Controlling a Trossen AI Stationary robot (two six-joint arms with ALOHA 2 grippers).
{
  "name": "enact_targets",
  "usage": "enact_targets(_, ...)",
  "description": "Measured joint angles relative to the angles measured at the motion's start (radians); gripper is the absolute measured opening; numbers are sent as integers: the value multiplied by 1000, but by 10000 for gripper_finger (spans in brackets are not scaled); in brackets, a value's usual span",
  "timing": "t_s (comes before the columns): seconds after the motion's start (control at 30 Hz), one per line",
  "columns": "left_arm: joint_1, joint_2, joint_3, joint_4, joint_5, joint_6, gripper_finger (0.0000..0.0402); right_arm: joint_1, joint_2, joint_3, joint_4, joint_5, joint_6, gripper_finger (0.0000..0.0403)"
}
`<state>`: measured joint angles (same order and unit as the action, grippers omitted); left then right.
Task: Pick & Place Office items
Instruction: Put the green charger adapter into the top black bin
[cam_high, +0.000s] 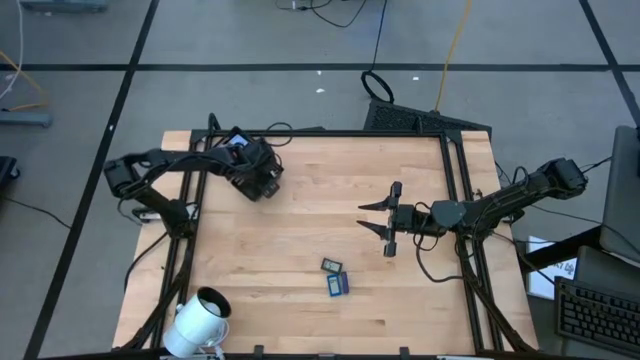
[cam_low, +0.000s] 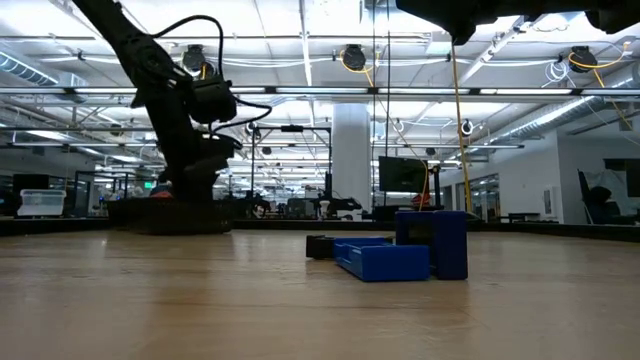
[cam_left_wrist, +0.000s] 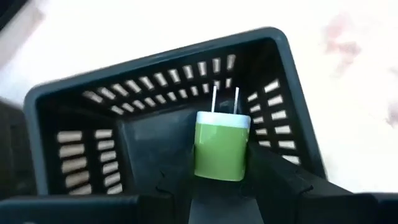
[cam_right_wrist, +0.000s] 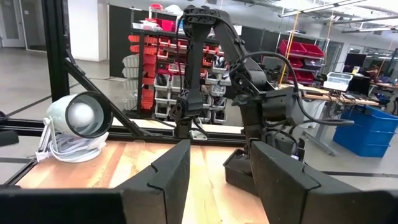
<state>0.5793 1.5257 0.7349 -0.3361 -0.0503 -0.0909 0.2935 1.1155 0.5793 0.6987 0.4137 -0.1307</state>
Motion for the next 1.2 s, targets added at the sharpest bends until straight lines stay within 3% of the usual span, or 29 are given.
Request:
enact_targets(0.4,15,43,-2,56,6,19,132,0,0,0,0,0,0,155)
enact_targets(0.6,17,24,-1,55,-3,20,73,0,0,0,0,0,0,155)
enact_targets(0.8,16,-81,0,16,-2,3,5,0,0,0,0,0,0,155)
enact_targets(1.07,15,-178,6,13,14,-46,11,0,0,0,0,0,0,155)
enact_targets(1.2,14,-160,6,-29,76,-50,45,0,0,0,0,0,0,155)
